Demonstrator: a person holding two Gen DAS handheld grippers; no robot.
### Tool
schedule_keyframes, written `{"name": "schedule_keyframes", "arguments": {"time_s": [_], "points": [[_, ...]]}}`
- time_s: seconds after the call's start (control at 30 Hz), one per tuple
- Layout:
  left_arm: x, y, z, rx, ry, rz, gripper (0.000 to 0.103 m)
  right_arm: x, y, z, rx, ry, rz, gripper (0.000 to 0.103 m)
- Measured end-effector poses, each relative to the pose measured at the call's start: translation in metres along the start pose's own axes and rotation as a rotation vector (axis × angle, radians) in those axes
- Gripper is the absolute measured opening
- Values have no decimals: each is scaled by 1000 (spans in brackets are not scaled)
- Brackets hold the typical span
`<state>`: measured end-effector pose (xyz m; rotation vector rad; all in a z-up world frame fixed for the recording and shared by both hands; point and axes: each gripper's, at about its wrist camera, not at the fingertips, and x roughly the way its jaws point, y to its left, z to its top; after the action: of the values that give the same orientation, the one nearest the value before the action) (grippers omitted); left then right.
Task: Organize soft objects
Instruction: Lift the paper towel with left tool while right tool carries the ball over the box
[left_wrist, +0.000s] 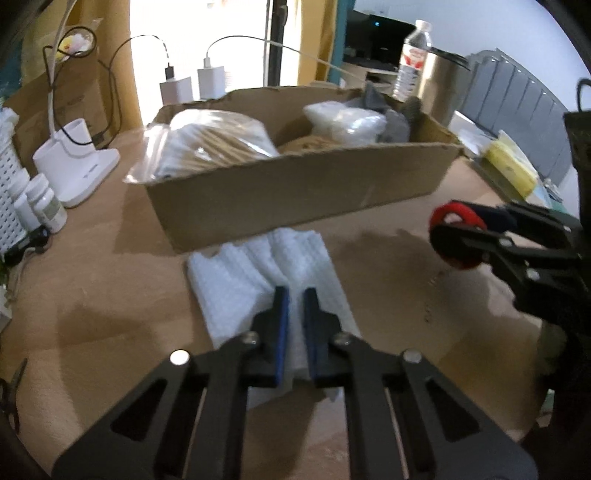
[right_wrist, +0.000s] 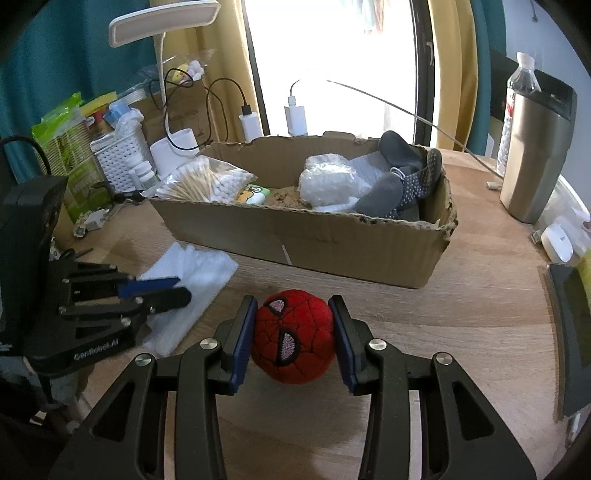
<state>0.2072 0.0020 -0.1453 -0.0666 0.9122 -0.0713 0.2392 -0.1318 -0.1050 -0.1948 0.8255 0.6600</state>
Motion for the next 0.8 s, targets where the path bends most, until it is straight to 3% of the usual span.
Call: {"name": "schedule_keyframes", "arguments": {"time_s": [0.3,0.8], "points": [[-21,-8,-17,-8,-24,-87,8,-18,15,0,-31,-26,-12,42],[-76,-7,-1,-11,-174,-110,8,-51,24,18,-72,-87,-45,42]]}}
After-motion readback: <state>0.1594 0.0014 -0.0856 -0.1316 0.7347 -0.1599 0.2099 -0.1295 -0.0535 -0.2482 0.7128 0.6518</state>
